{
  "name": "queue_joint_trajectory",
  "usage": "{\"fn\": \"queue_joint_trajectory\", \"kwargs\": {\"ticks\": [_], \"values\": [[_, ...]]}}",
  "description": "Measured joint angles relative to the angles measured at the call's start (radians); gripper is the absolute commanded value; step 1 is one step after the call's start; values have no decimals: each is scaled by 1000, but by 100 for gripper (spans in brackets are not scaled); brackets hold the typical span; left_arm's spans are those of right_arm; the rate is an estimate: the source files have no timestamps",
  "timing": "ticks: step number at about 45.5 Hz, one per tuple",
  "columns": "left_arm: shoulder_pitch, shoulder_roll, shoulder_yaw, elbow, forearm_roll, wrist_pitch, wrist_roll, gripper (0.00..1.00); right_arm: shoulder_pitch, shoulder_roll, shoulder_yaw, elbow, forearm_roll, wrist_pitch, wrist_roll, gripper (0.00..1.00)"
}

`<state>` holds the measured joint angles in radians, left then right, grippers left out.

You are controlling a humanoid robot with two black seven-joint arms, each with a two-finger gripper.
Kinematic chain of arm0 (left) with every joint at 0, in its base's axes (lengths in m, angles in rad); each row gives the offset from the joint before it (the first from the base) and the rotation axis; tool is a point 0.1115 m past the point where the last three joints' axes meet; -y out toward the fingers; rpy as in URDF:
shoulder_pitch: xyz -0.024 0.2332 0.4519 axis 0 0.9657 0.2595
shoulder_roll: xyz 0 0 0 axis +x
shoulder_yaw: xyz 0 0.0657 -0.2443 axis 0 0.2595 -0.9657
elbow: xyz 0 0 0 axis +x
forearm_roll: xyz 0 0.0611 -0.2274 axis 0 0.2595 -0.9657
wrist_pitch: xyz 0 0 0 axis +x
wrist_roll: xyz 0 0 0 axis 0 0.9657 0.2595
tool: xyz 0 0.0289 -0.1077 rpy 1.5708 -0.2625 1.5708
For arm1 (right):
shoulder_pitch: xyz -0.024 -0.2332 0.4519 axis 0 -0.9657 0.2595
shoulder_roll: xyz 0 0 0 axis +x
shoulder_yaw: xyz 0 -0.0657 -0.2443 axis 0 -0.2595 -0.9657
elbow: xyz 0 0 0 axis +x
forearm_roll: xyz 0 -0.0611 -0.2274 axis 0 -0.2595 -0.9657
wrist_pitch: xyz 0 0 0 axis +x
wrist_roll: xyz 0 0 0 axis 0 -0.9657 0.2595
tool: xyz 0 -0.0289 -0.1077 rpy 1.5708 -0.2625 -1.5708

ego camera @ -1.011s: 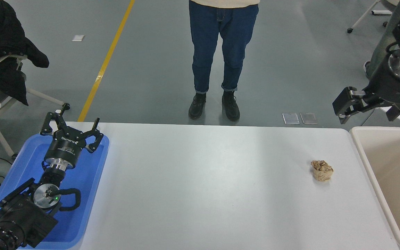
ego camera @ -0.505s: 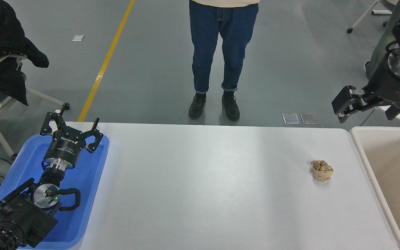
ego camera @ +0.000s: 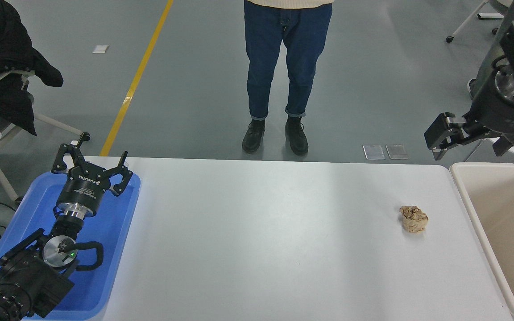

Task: Pick up paper ball place in dustbin

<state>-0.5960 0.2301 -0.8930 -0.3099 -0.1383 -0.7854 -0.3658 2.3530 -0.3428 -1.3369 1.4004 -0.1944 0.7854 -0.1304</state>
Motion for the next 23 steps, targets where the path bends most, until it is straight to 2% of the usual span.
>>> {"fn": "queue_joint_trajectory", "kwargs": {"ticks": [23], "values": [[0,0,0,0,0,0,1,100,-54,-22,12,-4,11,0,0,100]]}}
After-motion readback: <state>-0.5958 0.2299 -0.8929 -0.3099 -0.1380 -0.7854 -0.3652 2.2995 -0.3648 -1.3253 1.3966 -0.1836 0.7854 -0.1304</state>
